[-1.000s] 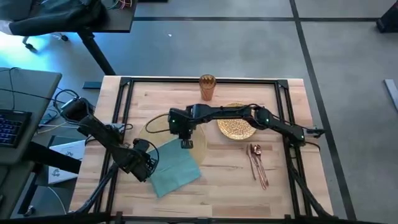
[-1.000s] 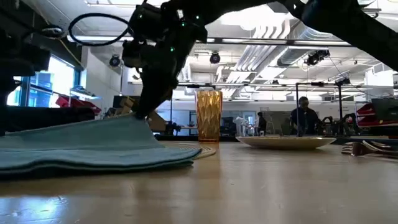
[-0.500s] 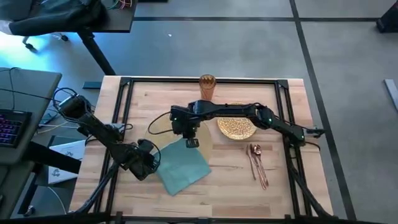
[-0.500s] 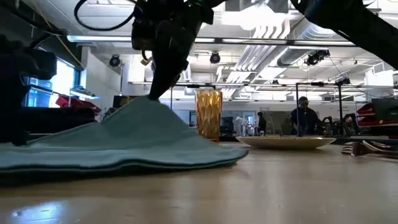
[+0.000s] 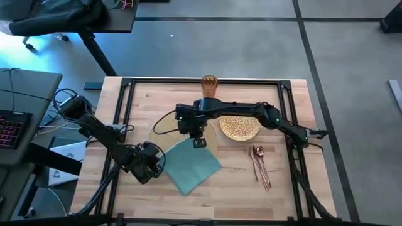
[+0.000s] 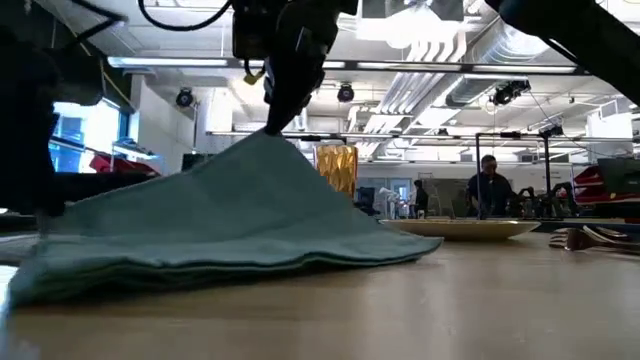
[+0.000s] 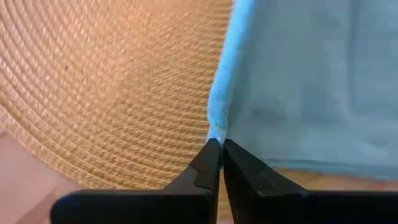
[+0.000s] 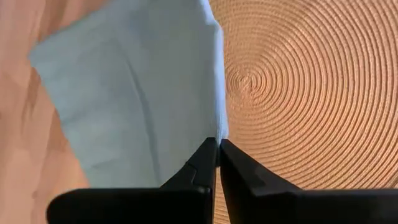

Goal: Set table place
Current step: Fold the blue table napkin

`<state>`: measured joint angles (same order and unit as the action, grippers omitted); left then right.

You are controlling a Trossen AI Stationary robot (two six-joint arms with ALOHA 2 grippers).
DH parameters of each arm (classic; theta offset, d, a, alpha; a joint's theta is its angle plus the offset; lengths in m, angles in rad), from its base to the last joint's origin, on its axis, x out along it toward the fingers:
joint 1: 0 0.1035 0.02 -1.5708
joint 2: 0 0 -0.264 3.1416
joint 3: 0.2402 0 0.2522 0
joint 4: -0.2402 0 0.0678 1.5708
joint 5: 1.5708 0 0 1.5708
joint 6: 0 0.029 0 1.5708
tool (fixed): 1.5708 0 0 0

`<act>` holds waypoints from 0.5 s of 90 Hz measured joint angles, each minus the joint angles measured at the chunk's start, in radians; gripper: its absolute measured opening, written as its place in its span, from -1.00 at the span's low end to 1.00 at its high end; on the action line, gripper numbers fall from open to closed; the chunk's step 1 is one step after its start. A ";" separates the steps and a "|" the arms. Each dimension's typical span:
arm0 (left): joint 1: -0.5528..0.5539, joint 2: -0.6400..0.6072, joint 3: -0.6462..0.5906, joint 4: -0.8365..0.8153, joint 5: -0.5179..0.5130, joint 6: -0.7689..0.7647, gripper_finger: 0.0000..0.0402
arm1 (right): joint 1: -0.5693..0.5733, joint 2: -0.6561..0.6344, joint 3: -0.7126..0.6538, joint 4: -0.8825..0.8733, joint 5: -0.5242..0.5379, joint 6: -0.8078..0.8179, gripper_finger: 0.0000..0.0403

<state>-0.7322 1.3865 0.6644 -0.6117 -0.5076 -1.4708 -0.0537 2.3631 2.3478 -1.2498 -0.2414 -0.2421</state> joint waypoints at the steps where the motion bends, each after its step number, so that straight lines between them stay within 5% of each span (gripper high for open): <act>1: 0.000 -0.003 0.003 -0.005 0.000 0.000 -1.00 | -0.001 -0.001 0.000 0.000 0.001 0.003 -1.00; 29: 0.019 -0.129 0.085 -0.371 -0.101 -0.126 -1.00 | -0.091 -0.035 -0.001 0.019 0.073 0.066 -1.00; 45: 0.055 -0.200 0.085 -0.446 -0.100 -0.097 -1.00 | -0.137 -0.028 -0.015 0.035 0.066 -0.036 -1.00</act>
<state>-0.6776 1.1867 0.7498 -1.0574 -0.6073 -1.5674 -0.1906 2.3348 2.3325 -1.2144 -0.1751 -0.2779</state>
